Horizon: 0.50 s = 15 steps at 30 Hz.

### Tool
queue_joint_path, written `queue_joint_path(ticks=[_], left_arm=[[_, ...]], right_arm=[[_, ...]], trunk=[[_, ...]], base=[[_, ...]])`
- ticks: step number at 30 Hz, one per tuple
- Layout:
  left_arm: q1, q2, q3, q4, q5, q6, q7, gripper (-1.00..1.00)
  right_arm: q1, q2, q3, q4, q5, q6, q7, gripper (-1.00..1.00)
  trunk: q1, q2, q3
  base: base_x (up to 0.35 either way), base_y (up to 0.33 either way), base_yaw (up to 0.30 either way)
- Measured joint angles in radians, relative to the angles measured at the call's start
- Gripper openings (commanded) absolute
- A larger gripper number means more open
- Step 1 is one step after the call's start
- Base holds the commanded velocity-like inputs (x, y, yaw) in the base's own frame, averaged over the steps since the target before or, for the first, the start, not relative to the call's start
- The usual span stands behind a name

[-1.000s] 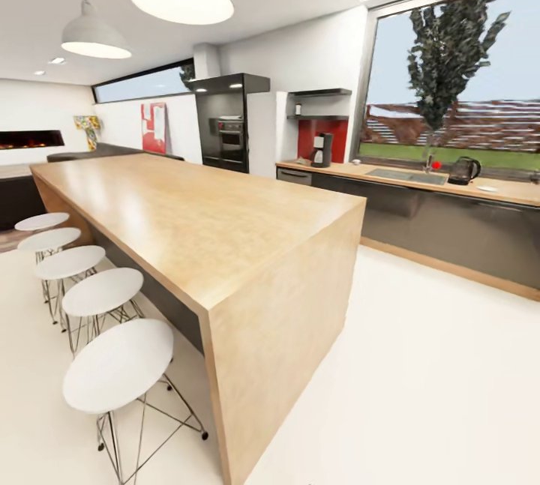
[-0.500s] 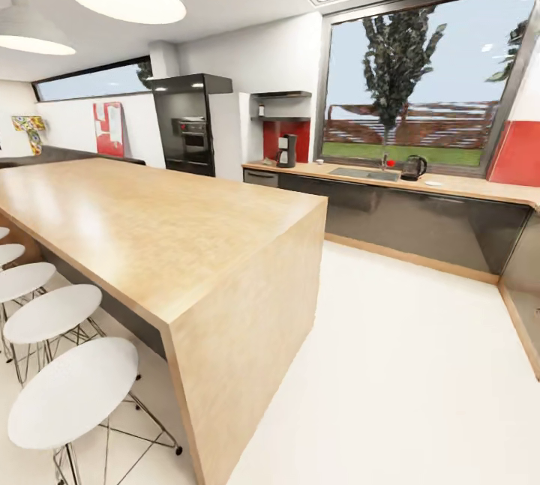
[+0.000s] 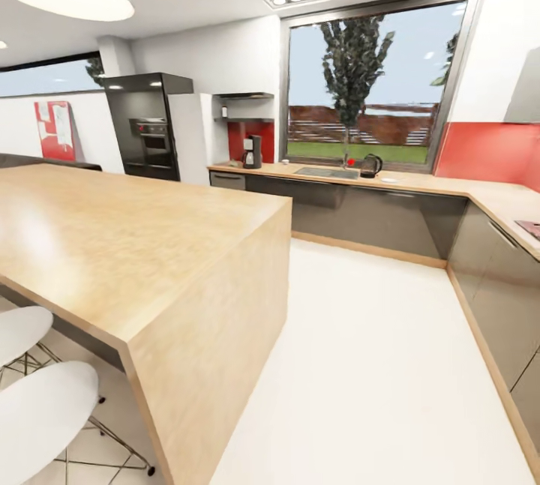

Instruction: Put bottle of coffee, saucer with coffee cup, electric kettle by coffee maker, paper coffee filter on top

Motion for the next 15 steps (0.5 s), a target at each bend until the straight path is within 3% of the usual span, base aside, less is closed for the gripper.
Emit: queue_joint_path(ticks=[15], left_arm=[[0.000,0.000,0.000,0.000,0.000,0.000,0.004,1.00]], right_arm=[[0.000,0.000,0.000,0.001,0.000,0.000,0.000,1.00]], trunk=[[-0.058,0.105,0.047]], base=[[0.000,0.000,-0.300]])
